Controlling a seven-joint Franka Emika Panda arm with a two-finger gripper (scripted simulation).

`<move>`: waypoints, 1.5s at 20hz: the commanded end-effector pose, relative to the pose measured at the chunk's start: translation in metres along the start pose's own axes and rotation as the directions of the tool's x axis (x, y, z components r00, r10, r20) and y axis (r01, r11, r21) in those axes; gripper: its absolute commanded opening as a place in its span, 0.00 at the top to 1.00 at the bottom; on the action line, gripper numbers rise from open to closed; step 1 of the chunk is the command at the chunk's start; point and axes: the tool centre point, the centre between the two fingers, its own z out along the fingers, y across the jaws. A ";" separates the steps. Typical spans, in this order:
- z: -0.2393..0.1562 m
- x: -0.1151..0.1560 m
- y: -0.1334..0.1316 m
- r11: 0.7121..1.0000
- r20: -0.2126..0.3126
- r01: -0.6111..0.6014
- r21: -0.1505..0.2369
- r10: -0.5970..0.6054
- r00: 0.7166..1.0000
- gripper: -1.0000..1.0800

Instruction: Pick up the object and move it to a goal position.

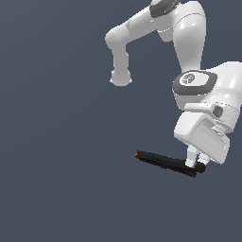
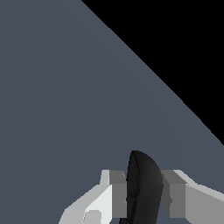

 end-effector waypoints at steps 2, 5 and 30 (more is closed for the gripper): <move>-0.008 0.017 0.003 0.998 -0.013 -0.025 -0.052 0.025 1.000 1.00; -0.012 0.027 0.004 0.996 -0.019 -0.040 -0.084 0.038 0.999 1.00; -0.056 0.036 -0.001 0.991 -0.022 -0.056 -0.120 0.054 0.998 1.00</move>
